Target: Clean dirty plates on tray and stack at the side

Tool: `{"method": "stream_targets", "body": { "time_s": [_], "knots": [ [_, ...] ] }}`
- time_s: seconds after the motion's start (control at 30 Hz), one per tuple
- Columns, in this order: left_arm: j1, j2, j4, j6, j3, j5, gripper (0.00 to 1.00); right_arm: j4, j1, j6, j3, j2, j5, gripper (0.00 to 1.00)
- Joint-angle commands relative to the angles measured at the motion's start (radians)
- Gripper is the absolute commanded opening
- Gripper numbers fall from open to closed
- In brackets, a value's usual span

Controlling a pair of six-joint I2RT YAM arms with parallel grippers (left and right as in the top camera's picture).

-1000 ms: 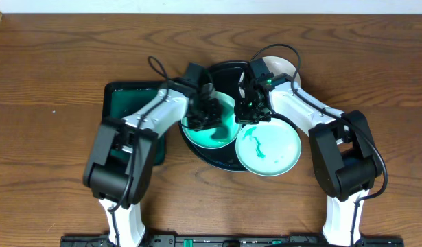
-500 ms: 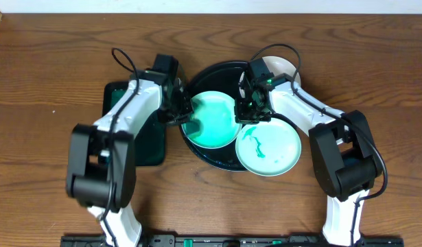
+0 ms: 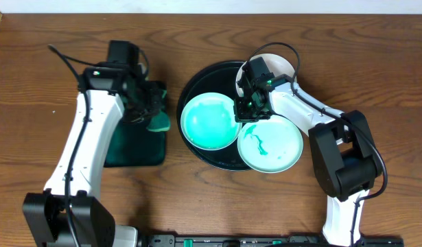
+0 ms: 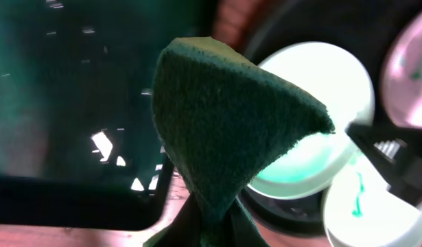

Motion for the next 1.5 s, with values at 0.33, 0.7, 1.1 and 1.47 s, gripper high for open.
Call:
{"method": "stream_targets", "body": {
  "time_s": [0.33, 0.7, 1.1, 1.47],
  "knots": [
    [0.104, 0.160, -0.007, 0.025, -0.042, -0.039, 0.07, 0.035, 0.039, -0.152, -0.003, -0.192, 0.091, 0.01],
    [0.112, 0.198, -0.003, 0.025, -0.042, -0.039, 0.07, 0.034, 0.164, -0.286, -0.003, -0.341, 0.515, 0.01],
    [0.114, 0.198, -0.002, 0.025, -0.042, -0.046, 0.07, 0.016, 0.193, -0.497, -0.002, -0.442, 0.910, 0.01],
    [0.114, 0.198, 0.005, 0.024, -0.042, -0.066, 0.07, 0.065, 0.338, -0.841, -0.002, -0.442, 1.319, 0.01]
  ]
}}
